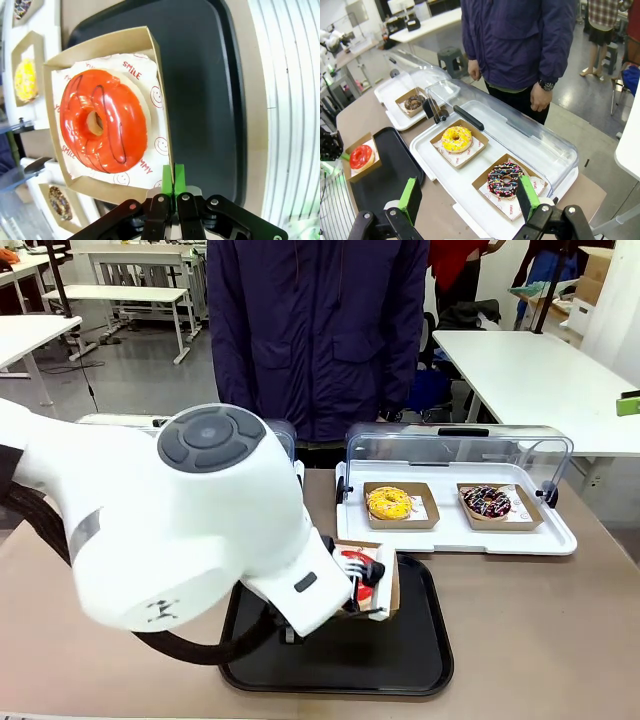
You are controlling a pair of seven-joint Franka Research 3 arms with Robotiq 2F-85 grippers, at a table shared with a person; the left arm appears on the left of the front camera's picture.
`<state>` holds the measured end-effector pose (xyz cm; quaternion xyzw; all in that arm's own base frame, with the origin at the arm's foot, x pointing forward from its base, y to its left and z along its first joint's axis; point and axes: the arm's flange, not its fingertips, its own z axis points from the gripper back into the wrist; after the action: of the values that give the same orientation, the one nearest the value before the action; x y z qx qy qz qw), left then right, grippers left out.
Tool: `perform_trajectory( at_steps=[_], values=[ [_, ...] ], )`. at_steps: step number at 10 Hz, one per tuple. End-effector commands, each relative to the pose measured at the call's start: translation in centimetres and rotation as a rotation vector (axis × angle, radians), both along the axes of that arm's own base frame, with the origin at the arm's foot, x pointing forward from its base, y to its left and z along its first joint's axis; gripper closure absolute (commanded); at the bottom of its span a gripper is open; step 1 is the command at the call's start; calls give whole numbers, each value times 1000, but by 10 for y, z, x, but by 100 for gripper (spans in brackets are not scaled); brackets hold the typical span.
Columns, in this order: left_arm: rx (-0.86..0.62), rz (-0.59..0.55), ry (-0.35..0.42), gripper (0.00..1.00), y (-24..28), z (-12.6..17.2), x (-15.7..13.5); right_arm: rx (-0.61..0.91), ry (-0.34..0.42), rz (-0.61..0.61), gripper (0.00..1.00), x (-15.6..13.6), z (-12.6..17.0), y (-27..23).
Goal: Move the first donut from the left to the tray.
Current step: Pick up the Paper togo box containing the Donut indicated by the person and place it on the Handle tray.
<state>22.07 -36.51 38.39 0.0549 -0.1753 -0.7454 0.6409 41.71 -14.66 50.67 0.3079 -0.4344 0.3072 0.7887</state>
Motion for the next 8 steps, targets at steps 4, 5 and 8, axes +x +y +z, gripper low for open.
perform_trajectory(
  at_steps=[4, 5, 8],
  values=[
    [17, 17, 2, 99, 36, -35, -9, 17, -23, 2, 0, 2, 1, 1],
    [22, 23, 6, 99, 38, -42, -6, 17, -23, 2, 0, 2, 1, 1],
    [25, 22, 24, 99, 50, -61, -4, 17, -23, 2, 0, 2, 1, 1]
  ],
)
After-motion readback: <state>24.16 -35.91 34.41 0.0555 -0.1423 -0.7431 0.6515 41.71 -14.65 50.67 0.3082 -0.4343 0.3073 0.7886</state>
